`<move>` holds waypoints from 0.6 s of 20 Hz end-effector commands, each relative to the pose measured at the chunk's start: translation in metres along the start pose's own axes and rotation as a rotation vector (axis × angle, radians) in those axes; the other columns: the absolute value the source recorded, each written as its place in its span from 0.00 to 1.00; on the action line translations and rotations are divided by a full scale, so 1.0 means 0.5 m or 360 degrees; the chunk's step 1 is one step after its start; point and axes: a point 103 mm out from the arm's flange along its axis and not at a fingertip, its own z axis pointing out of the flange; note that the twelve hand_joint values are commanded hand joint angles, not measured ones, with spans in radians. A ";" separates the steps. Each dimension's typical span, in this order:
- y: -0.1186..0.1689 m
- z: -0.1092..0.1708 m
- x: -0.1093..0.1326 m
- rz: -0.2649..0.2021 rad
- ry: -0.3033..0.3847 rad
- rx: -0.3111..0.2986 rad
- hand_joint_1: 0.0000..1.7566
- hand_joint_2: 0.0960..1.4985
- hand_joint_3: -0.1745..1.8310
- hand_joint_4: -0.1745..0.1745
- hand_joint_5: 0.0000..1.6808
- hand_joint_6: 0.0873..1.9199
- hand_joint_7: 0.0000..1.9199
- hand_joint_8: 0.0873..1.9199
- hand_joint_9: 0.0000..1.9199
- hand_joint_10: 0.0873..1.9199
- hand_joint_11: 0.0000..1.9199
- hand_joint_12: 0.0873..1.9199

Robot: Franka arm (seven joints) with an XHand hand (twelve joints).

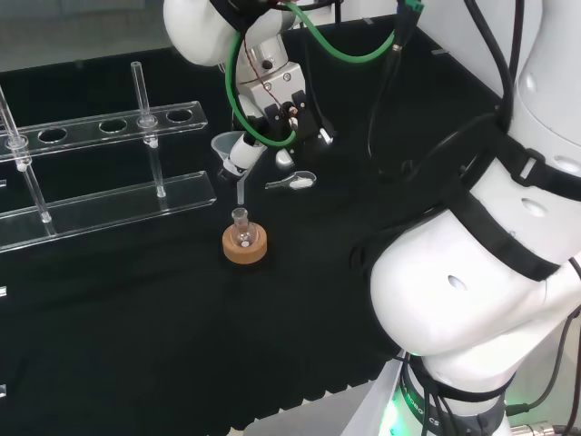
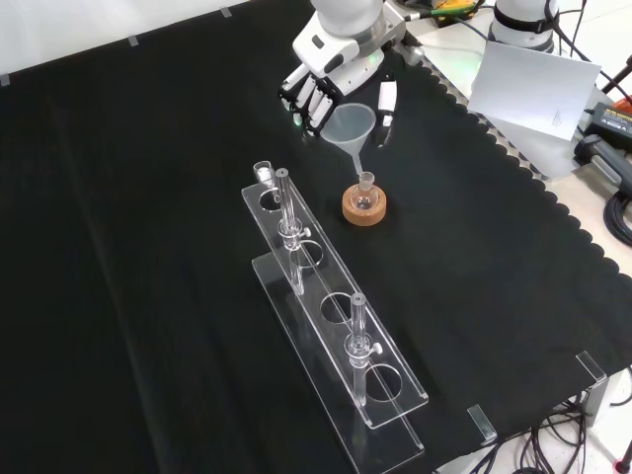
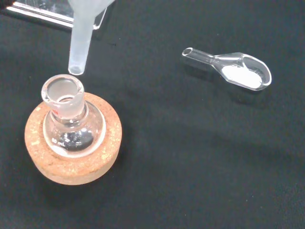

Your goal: Place the funnel on the round-bottom flask.

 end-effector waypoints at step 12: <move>0.006 0.025 0.006 0.0003 0.0023 0.0050 0.36 0.51 0.13 0.65 0.46 0.03 0.48 0.16 0.31 0.22 0.00 0.68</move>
